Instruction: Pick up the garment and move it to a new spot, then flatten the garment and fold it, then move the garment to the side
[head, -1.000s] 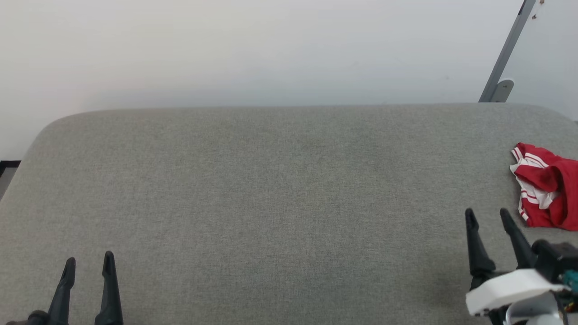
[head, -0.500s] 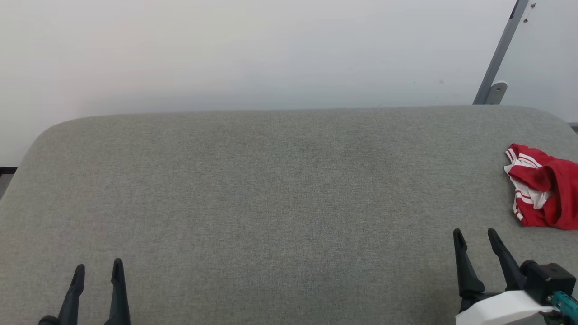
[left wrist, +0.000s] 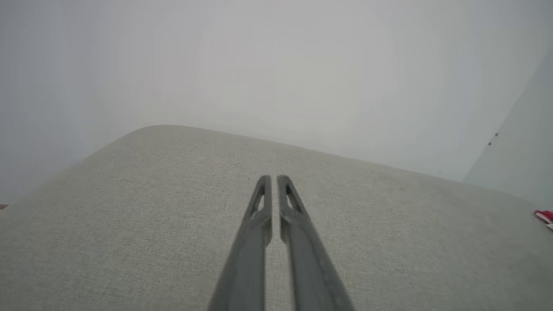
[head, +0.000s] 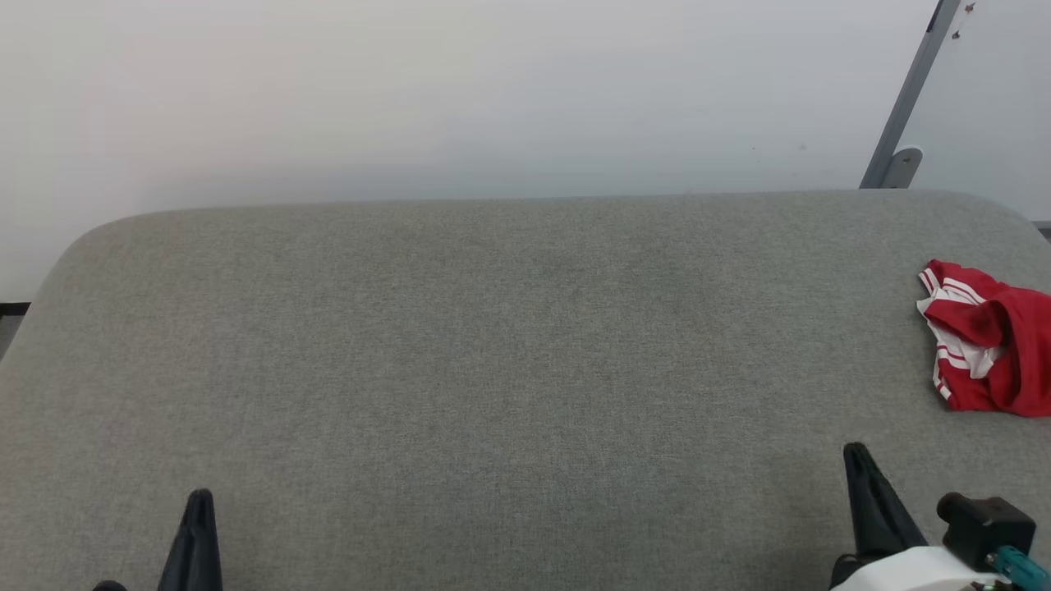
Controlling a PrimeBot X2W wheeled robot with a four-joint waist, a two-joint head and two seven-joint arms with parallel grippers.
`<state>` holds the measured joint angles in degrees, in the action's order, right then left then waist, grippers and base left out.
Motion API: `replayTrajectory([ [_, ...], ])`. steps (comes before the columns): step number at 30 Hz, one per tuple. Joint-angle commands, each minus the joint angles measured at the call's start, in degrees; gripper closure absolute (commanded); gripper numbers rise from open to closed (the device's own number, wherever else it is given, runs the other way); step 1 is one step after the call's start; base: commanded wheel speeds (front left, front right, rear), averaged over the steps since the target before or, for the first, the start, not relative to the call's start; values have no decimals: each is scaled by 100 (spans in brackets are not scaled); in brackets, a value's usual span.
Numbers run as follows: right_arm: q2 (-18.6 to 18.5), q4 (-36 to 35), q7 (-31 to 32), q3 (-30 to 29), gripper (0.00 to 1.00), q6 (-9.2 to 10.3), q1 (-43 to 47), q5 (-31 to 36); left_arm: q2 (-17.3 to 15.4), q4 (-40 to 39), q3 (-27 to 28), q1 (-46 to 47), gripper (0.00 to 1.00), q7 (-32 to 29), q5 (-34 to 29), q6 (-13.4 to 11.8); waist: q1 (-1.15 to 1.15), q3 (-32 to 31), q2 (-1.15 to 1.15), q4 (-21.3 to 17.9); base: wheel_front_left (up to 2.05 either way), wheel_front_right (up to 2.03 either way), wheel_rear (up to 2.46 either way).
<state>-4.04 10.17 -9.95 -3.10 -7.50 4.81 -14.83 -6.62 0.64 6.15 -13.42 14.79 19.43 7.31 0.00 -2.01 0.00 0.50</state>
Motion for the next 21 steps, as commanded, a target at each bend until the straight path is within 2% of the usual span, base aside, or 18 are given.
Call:
replayTrajectory([
  [1,-8,-28,61,-28,100,1,-87,-220,-17,-37,-2,55,100,-49,213,0,0,3,0,0,0,0,0],
  [21,25,62,487,-109,100,1,-368,-2261,42,356,-39,599,100,-578,2176,5,0,40,0,-9,0,0,0],
])
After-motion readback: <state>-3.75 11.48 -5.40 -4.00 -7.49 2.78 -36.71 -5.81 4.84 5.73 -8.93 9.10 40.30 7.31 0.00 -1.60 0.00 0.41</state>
